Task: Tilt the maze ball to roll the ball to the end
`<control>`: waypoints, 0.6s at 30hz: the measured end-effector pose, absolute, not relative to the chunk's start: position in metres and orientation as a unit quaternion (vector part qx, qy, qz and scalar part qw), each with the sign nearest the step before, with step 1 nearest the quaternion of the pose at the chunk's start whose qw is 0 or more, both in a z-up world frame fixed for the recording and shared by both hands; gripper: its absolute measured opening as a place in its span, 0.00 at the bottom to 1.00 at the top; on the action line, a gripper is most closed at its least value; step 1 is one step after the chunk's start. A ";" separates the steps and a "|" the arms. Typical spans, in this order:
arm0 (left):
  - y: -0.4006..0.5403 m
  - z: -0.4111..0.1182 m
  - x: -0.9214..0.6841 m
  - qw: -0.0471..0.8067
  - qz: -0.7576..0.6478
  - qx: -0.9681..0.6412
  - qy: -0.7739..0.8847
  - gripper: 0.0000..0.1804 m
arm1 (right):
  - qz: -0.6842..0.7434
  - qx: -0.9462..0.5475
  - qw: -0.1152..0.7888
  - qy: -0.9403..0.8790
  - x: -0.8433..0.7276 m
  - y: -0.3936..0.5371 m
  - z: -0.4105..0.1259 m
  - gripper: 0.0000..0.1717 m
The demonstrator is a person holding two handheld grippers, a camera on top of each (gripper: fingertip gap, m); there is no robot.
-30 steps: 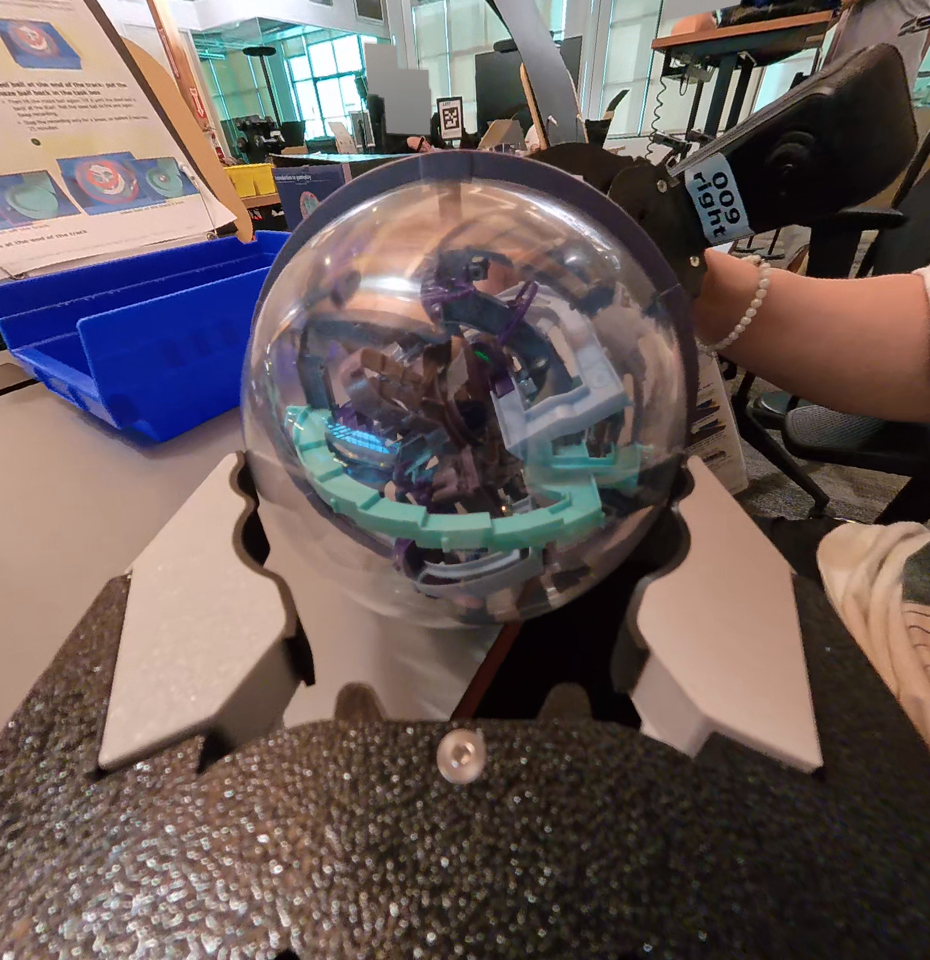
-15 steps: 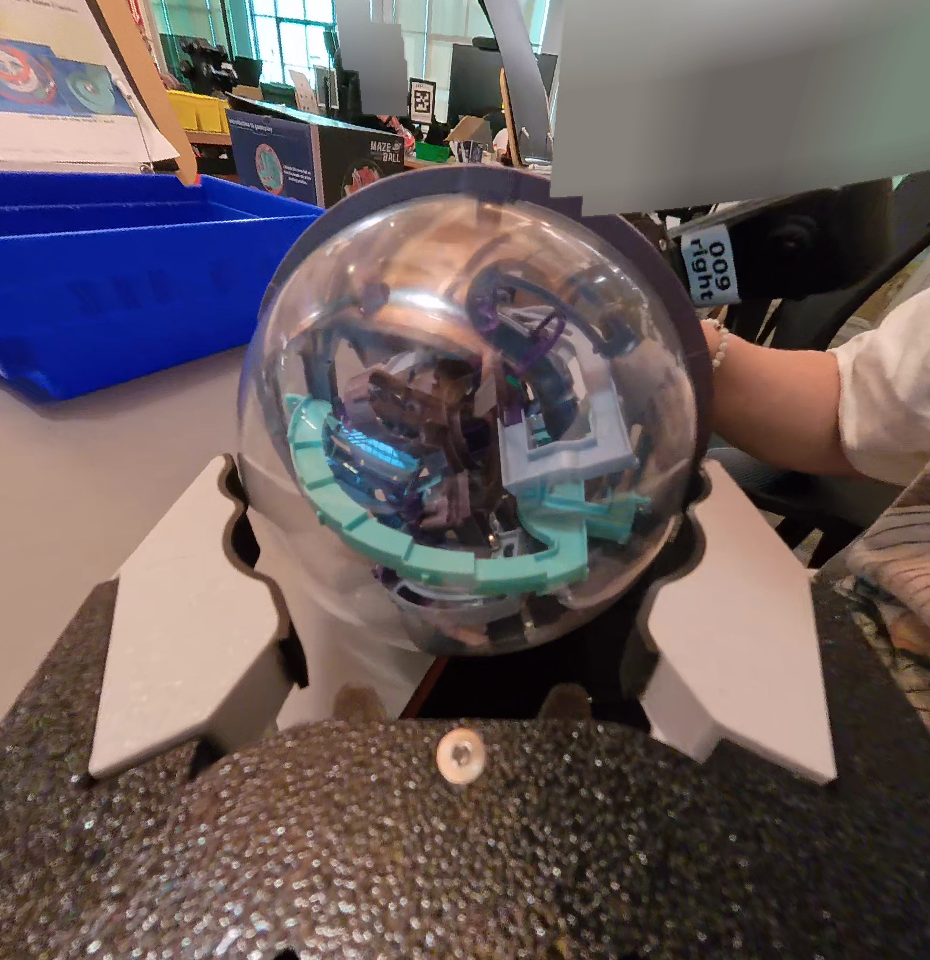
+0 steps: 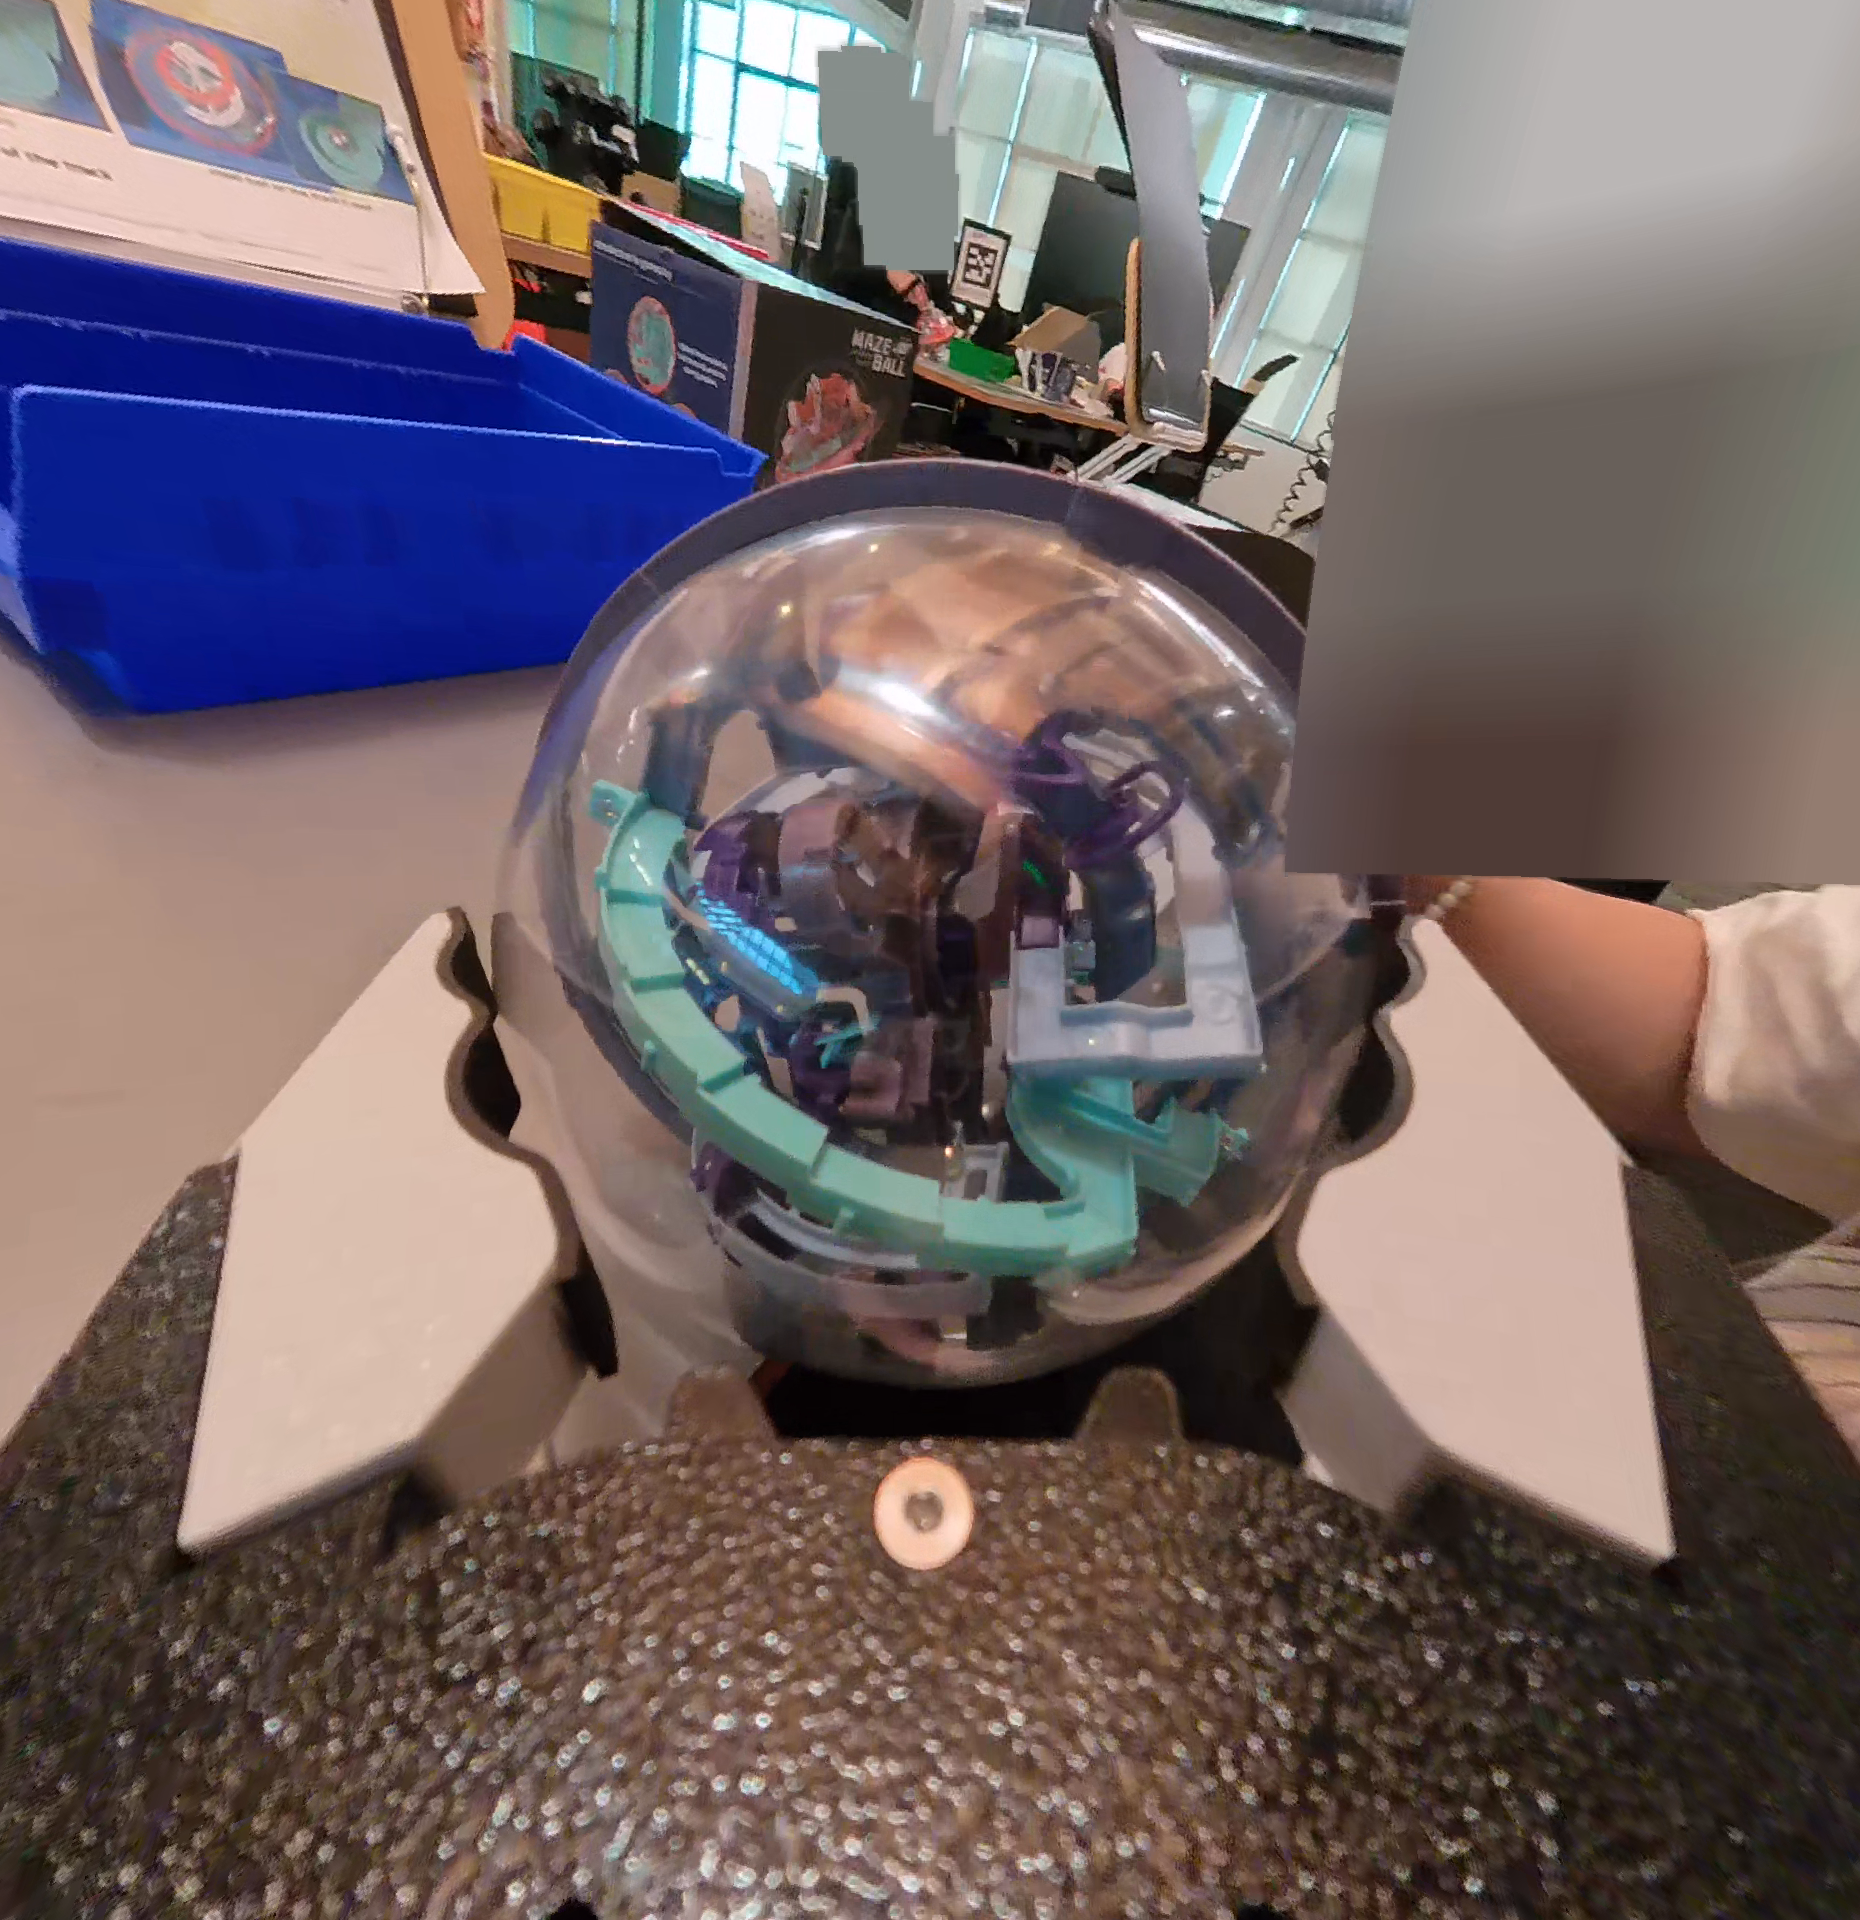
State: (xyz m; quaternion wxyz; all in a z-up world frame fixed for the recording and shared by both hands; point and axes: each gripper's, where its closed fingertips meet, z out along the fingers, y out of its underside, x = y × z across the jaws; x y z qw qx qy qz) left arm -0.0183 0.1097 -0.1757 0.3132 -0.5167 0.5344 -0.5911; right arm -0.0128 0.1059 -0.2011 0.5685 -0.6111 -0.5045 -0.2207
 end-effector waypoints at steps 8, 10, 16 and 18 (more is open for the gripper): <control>0.104 -0.175 -0.018 0.346 -0.580 -0.506 0.536 0.87 | -0.075 -0.652 0.597 -0.461 -0.029 0.088 -0.191 0.92; 0.102 -0.176 -0.018 0.352 -0.573 -0.502 0.543 0.86 | -0.019 -0.667 0.611 -0.425 -0.031 0.086 -0.184 0.92; 0.096 -0.191 -0.016 0.372 -0.525 -0.494 0.585 0.85 | 0.038 -0.696 0.644 -0.315 -0.024 0.094 -0.179 0.92; 0.095 -0.191 -0.015 0.370 -0.534 -0.498 0.575 0.86 | 0.031 -0.689 0.651 -0.317 -0.027 0.092 -0.178 0.92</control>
